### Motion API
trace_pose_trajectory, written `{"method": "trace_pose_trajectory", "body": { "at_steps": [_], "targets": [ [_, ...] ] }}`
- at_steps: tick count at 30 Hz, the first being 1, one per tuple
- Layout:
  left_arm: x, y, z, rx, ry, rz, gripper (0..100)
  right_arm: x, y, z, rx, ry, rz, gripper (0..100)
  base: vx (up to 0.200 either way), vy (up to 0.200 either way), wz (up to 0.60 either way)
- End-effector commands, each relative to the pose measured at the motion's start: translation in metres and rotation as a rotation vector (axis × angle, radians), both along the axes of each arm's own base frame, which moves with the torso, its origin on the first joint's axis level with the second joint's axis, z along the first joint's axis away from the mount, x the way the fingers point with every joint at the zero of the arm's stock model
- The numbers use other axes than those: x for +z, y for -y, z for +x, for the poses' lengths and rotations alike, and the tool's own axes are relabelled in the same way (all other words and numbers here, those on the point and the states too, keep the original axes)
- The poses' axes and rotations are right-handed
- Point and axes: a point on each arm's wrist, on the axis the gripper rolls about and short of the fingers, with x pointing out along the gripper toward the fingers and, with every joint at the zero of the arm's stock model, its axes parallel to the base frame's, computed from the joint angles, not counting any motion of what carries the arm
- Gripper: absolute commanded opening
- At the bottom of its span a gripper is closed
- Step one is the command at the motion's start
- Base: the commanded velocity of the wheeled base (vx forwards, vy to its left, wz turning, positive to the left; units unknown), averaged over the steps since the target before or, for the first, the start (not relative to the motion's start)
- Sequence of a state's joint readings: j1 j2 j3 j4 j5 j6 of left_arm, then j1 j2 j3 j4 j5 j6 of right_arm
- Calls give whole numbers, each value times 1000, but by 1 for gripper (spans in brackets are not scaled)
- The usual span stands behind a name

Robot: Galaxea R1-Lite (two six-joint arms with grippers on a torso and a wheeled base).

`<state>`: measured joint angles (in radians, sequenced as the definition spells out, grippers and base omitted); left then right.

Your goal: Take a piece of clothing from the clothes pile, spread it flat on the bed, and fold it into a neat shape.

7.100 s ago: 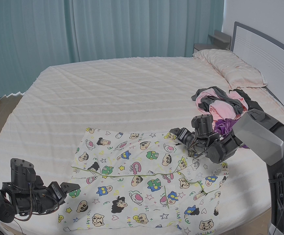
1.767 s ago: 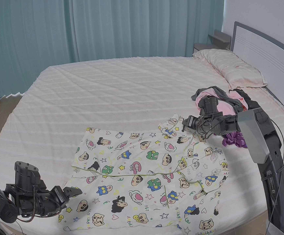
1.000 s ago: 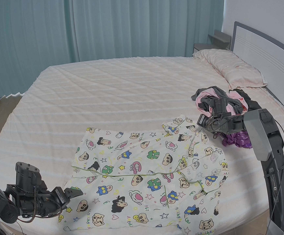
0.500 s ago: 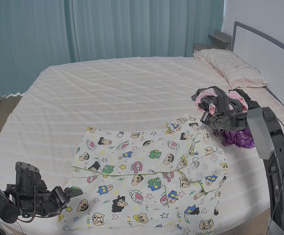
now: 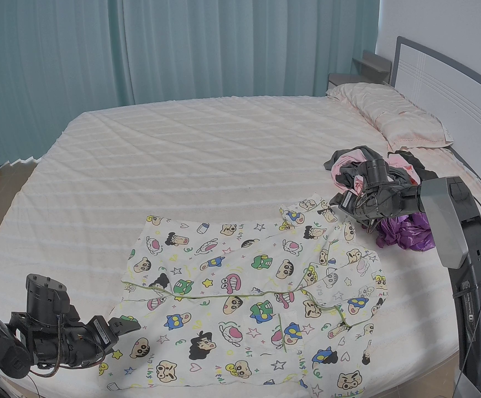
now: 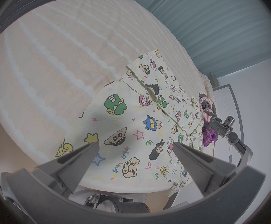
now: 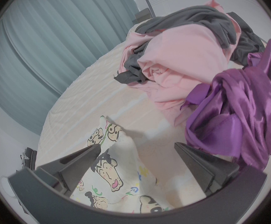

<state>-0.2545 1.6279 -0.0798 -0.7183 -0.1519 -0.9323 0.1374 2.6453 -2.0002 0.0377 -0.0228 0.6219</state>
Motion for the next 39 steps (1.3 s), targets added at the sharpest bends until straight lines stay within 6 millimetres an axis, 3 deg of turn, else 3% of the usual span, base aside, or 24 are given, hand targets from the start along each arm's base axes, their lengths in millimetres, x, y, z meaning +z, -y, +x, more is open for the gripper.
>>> {"method": "trace_pose_trajectory", "body": {
  "at_steps": [1, 6, 11, 20, 22, 23, 24, 26, 30, 38, 39],
  "targets": [
    [0, 0, 0, 0, 0, 0, 100, -23, -3, 0, -2, -46, 7, 100, 0, 0, 0],
    [0, 0, 0, 0, -1, -1, 100, -43, -17, -3, 6, -95, 20, 100, 0, 0, 0],
    [0, 0, 0, 1, 1, -1, 100, -37, -25, -4, 20, -86, 20, 100, 0, 0, 0],
    [1, 0, 0, 1, 7, -3, 100, 12, -12, -10, 21, -55, -9, 100, 0, 0, 0],
    [3, -1, 2, 12, 26, -3, 100, 32, -3, -10, 34, -6, -60, 100, 0, 0, 0],
    [3, -1, 2, 12, 26, -3, 100, 32, -3, -10, 34, -6, -60, 100, 0, 0, 0],
    [5, -2, 6, 24, 52, -10, 100, 48, 2, -10, 4, 44, -86, 100, 0, 0, 0],
    [7, -3, 10, 38, 77, -13, 100, 53, 6, -12, -21, 61, -96, 100, 0, 0, 0],
    [15, -8, 45, 96, 152, -23, 100, 71, 19, -40, -34, 62, -93, 100, 0, 0, 0],
    [6, -27, 109, 190, 174, -27, 100, 66, 25, -111, 40, 95, -73, 100, 0, 0, 0],
    [4, -26, 119, 192, 175, -27, 100, 64, 26, -128, 74, 114, -65, 100, 0, 0, 0]
  ]
}}
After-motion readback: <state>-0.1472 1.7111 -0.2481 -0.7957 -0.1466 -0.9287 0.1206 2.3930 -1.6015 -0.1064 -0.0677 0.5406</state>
